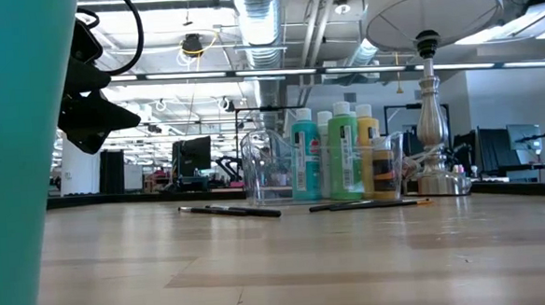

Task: Pick & Place Paint Supplies
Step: Adjust the silver paintbrushes on the table

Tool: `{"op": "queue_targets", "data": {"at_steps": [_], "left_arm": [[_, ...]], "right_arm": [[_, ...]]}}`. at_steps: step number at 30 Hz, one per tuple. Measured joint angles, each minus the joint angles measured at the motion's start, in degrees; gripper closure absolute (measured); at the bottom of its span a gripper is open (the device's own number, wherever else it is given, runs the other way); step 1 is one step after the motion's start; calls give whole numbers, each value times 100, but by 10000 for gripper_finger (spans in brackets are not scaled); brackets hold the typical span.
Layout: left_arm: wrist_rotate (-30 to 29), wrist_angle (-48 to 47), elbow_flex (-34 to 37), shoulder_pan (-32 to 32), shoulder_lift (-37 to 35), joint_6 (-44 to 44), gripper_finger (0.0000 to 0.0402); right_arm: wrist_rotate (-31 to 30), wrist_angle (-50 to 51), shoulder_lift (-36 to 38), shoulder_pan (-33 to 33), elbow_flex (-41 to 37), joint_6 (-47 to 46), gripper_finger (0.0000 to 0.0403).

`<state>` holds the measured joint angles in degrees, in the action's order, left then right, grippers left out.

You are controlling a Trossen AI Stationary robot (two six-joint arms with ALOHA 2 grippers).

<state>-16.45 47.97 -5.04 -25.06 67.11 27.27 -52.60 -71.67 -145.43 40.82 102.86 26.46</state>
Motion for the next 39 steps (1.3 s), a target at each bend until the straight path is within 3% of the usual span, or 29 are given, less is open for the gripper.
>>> {"op": "queue_targets", "data": {"at_steps": [13, 24, 34, 39], "left_arm": [[0, 0, 0, 0, 0, 0, 238], [0, 0, 0, 0, 0, 1, 238], [-2, 0, 0, 0, 0, 0, 238], [-2, 0, 0, 0, 0, 1, 238]], "right_arm": [[-1343, -165, 0, 280, 712, 1486, 356], [-1503, -74, 0, 309, 783, 1739, 356], [-2550, -133, 132, 386, 792, 2439, 363], [-2679, -26, 354, 544, 788, 2775, 372]]}}
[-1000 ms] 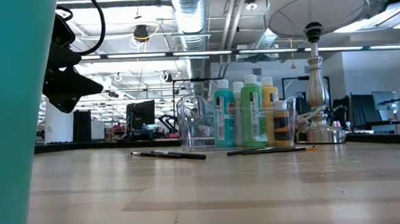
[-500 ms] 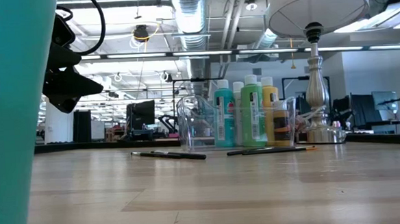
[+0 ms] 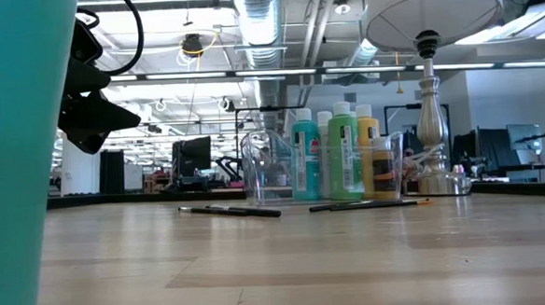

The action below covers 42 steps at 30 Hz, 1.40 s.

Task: Pick & Place Paint Supplies
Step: Adjust the silver paintbrushes on the table

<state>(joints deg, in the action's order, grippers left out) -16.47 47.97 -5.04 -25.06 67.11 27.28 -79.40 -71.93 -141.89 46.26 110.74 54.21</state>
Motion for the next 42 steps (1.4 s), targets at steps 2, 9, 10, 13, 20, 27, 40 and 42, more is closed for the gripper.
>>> {"op": "queue_targets", "data": {"at_steps": [2, 9, 10, 13, 20, 27, 40, 42], "left_arm": [[0, 0, 0, 0, 0, 0, 238], [0, 0, 0, 0, 0, -1, 238], [0, 0, 0, 0, 0, -1, 238], [0, 0, 0, 0, 1, -1, 238], [0, -1, 0, 0, 0, 1, 238], [0, 0, 0, 0, 0, 1, 238], [0, 2, 0, 0, 0, 45, 238], [0, 2, 0, 0, 0, 57, 238]], "right_arm": [[0, 10, 39, 48, 2, 111, 377], [-111, 17, 31, 70, 2, 75, 387], [-160, 22, 31, 56, 2, -19, 388], [-165, 72, 31, 8, 0, -336, 388], [674, 668, 27, -5, 2, -1481, 388], [1679, 2806, 22, -130, 634, -2986, 388], [3895, 8246, 66, -550, 2157, -5586, 388], [3925, 9095, 159, -550, 2439, -6062, 388]]}}
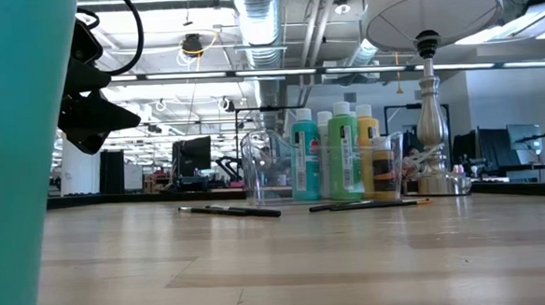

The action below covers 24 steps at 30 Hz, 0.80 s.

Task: Pick & Place Paint Supplies
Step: Adjust the silver paintbrushes on the table

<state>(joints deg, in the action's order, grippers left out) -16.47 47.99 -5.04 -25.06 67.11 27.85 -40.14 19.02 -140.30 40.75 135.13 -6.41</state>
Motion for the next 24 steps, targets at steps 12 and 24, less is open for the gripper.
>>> {"op": "queue_targets", "data": {"at_steps": [12, 24], "left_arm": [[2, 0, 0, 0, 0, 60, 238], [2, 0, 0, 0, 0, 90, 238]], "right_arm": [[169, 3571, 1622, -13, -173, -2690, 388], [2219, 7121, 1916, -438, -181, -4578, 388]]}}
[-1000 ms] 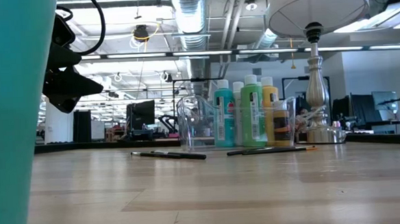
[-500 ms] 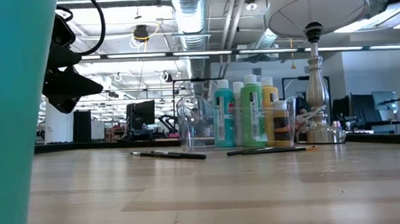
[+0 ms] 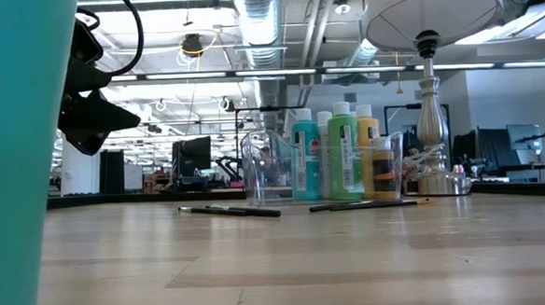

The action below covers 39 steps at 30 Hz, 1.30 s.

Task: Pick & Place Paint Supplies
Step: Adjust the silver paintbrushes on the table

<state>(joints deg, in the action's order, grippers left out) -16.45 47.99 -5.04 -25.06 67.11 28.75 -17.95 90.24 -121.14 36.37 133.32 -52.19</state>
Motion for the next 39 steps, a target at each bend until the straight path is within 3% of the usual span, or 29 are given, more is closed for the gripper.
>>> {"op": "queue_targets", "data": {"at_steps": [8, 26, 29, 34, 37, 39], "left_arm": [[0, 0, 0, 0, 0, 25, 238], [-157, 5, 0, -235, 2, 68, 238], [-465, 72, 0, -201, 0, 34, 238], [-632, 107, 0, -185, 2, -147, 238], [-536, 149, 0, 6, 0, -173, 238], [-146, 144, -1, 317, 2, -152, 238]], "right_arm": [[1042, -26, 2, -274, 0, 264, 388], [1017, -63, 2, -368, 0, 930, 388], [602, -64, 0, -360, 0, 1075, 388], [-829, -57, 0, -256, 0, 1479, 388], [-901, -31, -2, -257, 0, 1613, 388], [-878, -28, -2, -311, 0, 1689, 388]]}}
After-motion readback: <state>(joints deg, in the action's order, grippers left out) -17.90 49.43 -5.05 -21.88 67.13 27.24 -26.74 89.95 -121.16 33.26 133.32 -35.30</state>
